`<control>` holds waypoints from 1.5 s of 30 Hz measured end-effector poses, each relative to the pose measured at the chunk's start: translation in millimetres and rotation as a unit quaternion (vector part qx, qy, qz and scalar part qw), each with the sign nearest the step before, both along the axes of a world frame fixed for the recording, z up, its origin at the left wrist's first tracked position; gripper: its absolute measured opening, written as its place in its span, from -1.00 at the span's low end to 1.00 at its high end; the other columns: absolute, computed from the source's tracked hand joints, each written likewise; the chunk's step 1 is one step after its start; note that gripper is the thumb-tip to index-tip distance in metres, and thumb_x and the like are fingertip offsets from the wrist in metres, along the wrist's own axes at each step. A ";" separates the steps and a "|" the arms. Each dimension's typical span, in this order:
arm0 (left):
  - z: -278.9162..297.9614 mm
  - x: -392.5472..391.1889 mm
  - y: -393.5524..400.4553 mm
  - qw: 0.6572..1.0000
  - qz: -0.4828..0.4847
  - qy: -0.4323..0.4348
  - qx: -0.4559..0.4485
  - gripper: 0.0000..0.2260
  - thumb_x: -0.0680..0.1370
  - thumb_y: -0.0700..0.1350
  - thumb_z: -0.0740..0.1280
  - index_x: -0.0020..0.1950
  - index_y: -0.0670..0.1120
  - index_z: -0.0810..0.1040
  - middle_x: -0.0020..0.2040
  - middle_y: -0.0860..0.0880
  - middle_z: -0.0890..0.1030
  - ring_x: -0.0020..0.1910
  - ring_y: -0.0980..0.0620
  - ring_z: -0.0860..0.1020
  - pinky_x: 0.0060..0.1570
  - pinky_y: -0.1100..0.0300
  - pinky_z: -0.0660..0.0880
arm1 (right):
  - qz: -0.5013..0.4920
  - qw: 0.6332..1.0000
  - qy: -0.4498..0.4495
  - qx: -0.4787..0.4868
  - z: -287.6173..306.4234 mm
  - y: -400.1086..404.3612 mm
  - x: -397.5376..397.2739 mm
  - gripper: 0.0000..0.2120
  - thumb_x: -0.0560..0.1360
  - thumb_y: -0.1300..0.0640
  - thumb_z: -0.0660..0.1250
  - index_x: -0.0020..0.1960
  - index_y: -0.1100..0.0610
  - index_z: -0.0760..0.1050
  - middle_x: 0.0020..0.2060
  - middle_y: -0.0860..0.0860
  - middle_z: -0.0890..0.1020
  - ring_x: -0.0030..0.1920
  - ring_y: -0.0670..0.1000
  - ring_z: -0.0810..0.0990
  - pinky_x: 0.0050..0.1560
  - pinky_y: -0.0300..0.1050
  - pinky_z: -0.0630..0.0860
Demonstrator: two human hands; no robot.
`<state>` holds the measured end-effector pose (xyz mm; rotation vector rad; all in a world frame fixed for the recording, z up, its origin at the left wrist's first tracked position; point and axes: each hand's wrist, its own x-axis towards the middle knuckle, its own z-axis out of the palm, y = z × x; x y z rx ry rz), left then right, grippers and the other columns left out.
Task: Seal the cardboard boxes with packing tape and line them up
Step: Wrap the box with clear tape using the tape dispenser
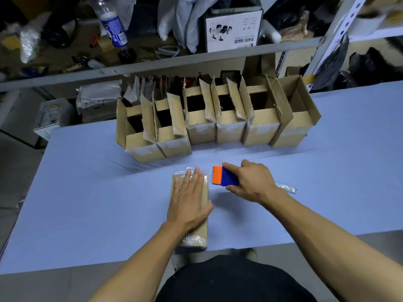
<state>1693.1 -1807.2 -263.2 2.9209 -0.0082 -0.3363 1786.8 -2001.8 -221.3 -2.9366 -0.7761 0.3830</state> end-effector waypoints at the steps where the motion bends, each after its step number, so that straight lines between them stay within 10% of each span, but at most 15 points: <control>1: 1.1 -0.1 -1.6 1.000 0.003 0.003 0.002 -0.24 0.50 0.19 0.07 0.62 0.00 -0.18 0.59 0.07 -0.28 0.55 0.06 -0.34 0.49 0.00 -0.36 | -0.013 1.000 -0.018 -0.007 -2.2 16.3 -5.1 -0.35 0.49 -0.20 0.31 0.53 -0.17 0.18 0.07 0.10 0.52 0.03 0.17 0.57 -0.12 -0.07 0.30; 19: 10.1 -9.6 -6.1 0.999 0.009 0.024 -0.040 -0.23 0.56 0.20 0.15 0.61 -0.05 -0.18 0.60 0.05 -0.26 0.57 -0.03 -0.32 0.50 -0.07 -0.32 | -0.150 0.988 -0.023 -0.027 -29.1 79.4 -26.7 -0.40 0.53 0.04 0.31 0.51 0.00 0.18 0.10 0.15 0.49 0.05 0.22 0.55 -0.13 -0.01 0.28; 23: 8.9 -10.6 9.6 0.972 0.022 -0.032 -0.231 -0.28 0.55 0.09 0.23 0.62 -0.06 -0.01 0.57 0.13 -0.17 0.54 0.18 -0.25 0.54 0.12 -0.19 | -0.178 0.982 0.053 0.014 -43.1 70.1 -31.3 -0.24 0.54 0.07 0.29 0.60 0.07 -0.05 0.26 0.22 0.40 0.19 0.25 0.46 -0.03 -0.01 0.33; 31: 6.5 -20.0 43.1 0.885 0.307 -0.091 -0.337 -0.49 0.59 -0.14 0.32 0.53 -0.09 0.29 0.54 0.01 0.26 0.50 0.05 0.24 0.37 0.32 0.14 | -0.174 0.958 0.213 0.082 -70.3 57.6 -47.0 -0.20 0.50 0.35 0.27 0.61 0.07 -0.05 0.19 0.19 0.54 -0.02 0.12 0.53 -0.17 -0.12 0.29; 37: 3.4 -8.6 42.3 0.794 0.434 -0.110 -0.412 -0.59 0.56 -0.12 0.40 0.40 -0.11 0.46 0.35 -0.01 0.53 0.32 0.06 0.49 0.19 0.28 0.36 | -0.296 0.915 0.035 0.271 -47.1 63.3 -47.8 -0.78 0.54 0.28 0.25 0.09 0.24 0.62 -0.05 0.20 0.69 -0.03 0.25 0.59 -0.09 0.01 0.44; 45: 4.7 2.4 37.3 0.741 0.475 -0.114 -0.461 -0.83 0.53 -0.12 0.41 0.11 -0.07 0.66 -0.06 0.10 0.66 -0.04 0.12 0.63 -0.02 0.31 0.44 | -0.313 0.882 0.075 0.345 -30.6 93.9 -49.0 -0.69 0.53 0.24 0.24 -0.38 0.20 0.35 -0.49 0.06 0.29 -0.39 0.06 0.26 -0.30 0.02 0.12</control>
